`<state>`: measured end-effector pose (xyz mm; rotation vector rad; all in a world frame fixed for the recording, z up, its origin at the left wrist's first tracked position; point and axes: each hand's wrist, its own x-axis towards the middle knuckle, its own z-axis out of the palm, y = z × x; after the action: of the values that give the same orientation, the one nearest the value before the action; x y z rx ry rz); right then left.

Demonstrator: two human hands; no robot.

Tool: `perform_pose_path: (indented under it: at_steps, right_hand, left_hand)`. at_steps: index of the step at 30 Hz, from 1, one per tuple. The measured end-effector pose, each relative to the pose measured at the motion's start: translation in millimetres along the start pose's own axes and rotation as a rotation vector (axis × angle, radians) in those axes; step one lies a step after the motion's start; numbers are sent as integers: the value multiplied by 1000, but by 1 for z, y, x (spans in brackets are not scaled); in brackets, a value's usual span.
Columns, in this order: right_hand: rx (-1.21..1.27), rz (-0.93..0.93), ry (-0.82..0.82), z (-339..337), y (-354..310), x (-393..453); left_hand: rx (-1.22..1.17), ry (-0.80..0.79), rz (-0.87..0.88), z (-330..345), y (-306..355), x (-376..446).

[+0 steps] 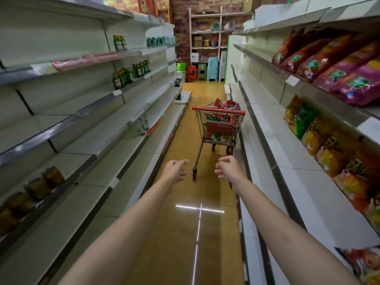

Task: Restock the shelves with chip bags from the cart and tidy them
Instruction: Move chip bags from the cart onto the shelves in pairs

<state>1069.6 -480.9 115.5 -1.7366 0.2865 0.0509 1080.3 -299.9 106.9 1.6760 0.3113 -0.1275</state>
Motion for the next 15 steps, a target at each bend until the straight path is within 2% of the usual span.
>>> perform_pose_path:
  at_steps: [7, 15]
  right_hand:
    - [-43, 4, -9, 0, -1, 98]
    - [-92, 4, 110, 16, -40, 260]
  left_hand:
    - [-65, -13, -41, 23, 17, 108]
    - [-134, -64, -21, 49, 66, 275]
